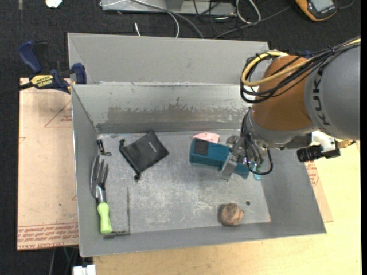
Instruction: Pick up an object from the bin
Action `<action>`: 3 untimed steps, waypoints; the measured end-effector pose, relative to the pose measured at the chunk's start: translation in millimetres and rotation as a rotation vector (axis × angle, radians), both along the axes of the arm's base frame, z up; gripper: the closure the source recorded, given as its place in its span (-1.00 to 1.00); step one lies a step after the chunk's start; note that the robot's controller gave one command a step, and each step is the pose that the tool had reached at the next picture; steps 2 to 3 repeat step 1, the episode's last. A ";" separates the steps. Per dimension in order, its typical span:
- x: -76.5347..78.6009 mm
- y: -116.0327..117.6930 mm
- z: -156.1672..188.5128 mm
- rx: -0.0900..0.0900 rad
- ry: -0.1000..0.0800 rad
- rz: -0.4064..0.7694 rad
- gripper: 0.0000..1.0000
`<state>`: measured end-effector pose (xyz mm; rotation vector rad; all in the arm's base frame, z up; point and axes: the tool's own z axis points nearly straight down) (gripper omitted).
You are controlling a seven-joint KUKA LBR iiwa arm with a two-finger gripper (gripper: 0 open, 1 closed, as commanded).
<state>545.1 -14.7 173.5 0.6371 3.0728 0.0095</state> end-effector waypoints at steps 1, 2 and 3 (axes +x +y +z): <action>-0.1 0.2 8.2 0.000 0.000 0.001 1.00; -0.1 0.2 8.2 0.000 0.000 0.001 1.00; -0.1 0.2 8.2 0.000 0.000 0.001 1.00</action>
Offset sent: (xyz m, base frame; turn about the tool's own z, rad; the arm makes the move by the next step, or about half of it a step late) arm -0.0001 0.0001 0.0774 -0.0004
